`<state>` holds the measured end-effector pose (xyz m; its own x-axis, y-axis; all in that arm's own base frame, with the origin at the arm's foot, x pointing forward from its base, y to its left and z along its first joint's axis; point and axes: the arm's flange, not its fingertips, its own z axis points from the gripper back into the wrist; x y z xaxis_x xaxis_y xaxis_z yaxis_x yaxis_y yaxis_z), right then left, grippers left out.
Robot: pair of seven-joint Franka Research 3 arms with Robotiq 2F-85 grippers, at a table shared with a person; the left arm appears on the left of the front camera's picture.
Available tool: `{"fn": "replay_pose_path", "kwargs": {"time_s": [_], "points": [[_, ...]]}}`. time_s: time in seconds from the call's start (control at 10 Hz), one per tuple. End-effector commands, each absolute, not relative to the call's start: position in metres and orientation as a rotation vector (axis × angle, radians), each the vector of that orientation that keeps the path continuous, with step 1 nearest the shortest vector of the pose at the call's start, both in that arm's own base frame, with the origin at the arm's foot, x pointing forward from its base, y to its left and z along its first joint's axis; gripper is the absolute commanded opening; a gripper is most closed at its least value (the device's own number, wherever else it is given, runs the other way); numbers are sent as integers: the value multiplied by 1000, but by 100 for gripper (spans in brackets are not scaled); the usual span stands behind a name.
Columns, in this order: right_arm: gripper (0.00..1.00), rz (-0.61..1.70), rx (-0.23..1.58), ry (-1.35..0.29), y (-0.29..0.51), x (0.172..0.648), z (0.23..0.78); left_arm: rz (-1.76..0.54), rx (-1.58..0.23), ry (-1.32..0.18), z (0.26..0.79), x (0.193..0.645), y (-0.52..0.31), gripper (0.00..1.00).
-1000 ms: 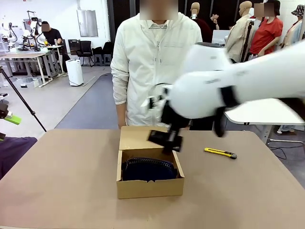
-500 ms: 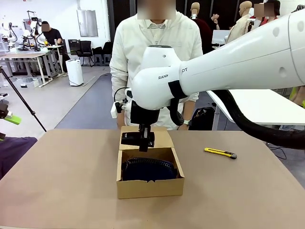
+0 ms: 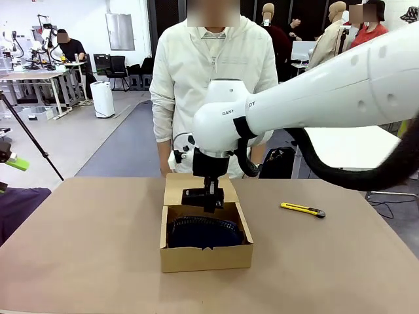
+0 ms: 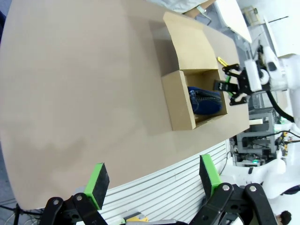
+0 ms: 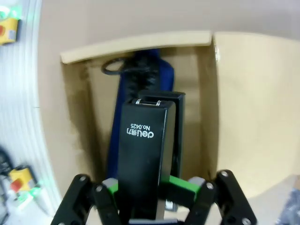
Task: Pack the items into the box.
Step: Pick up the item specified by the human and place it in the Mailer Box.
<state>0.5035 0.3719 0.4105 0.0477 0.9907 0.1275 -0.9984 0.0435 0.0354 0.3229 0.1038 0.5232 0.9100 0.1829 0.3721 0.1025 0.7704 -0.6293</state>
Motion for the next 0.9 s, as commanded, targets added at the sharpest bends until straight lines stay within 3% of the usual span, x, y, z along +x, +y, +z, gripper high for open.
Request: {"fn": "replay_pose_path", "kwargs": {"time_s": [0.0, 0.5, 0.6, 0.7, 0.8], "points": [[0, 1522, 153, -22, 373, 531, 398, 45, -697, -426, 524, 322, 105, 100], [0, 1507, 200, 78, 370, 538, 372, 45, -697, -426, 524, 322, 105, 100], [56, 1500, 202, 72, 371, 538, 373, 45, -697, -426, 524, 322, 105, 100], [100, 1496, 195, 70, 371, 538, 374, 45, -697, -426, 524, 322, 105, 100], [100, 1498, 198, 60, 370, 538, 375, 45, -697, -426, 524, 322, 105, 100]]}}
